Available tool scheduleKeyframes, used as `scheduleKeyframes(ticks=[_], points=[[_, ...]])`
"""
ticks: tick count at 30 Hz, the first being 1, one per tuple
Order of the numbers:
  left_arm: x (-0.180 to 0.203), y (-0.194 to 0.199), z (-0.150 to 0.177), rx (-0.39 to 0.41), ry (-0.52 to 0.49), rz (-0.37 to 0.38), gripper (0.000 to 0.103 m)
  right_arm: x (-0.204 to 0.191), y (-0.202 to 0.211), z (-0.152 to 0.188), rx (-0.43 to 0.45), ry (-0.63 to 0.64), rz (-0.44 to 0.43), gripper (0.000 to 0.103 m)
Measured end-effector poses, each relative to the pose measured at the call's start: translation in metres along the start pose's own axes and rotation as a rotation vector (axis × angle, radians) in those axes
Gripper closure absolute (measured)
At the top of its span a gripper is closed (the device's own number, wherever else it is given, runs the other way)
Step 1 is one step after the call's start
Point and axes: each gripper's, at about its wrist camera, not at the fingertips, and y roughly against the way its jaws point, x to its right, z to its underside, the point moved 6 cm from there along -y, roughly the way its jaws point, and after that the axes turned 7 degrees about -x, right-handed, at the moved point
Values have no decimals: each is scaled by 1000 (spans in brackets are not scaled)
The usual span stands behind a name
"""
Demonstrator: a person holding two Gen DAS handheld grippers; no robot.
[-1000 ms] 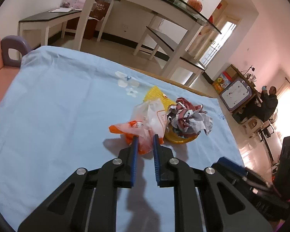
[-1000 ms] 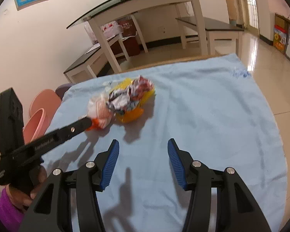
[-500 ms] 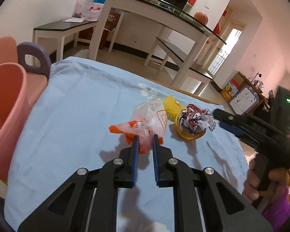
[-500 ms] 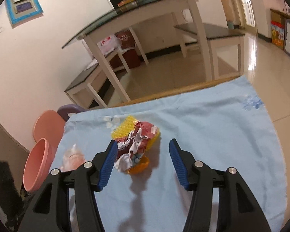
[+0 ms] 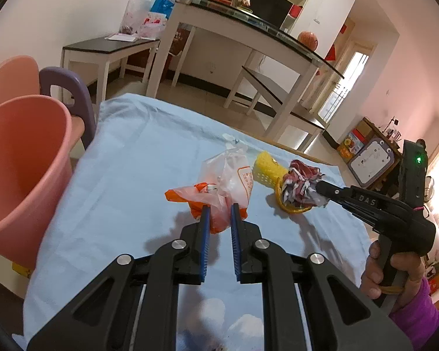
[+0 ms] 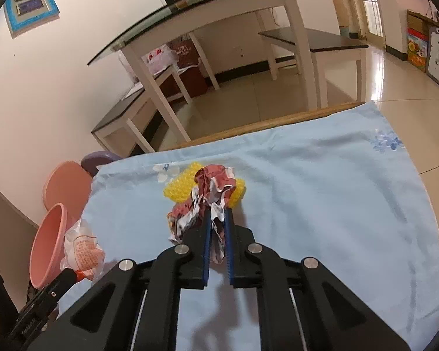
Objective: Collect trash
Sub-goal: 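Carry both items over the pink bucket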
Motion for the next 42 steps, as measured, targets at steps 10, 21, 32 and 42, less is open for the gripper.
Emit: scheduleKeyframes(ticks=[10, 21, 32, 42], points=[[0, 33, 1, 70, -6, -13, 90, -20, 41, 1, 80, 24, -43, 95], [-13, 70, 7, 143, 12, -69, 90, -82, 55, 18, 75, 137, -111, 95], [-57, 104, 11, 197, 98, -149, 90, -165, 49, 31, 48, 279, -190, 95], [-102, 134, 11, 253, 171, -252, 90, -237, 34, 47, 8, 391, -260, 95]])
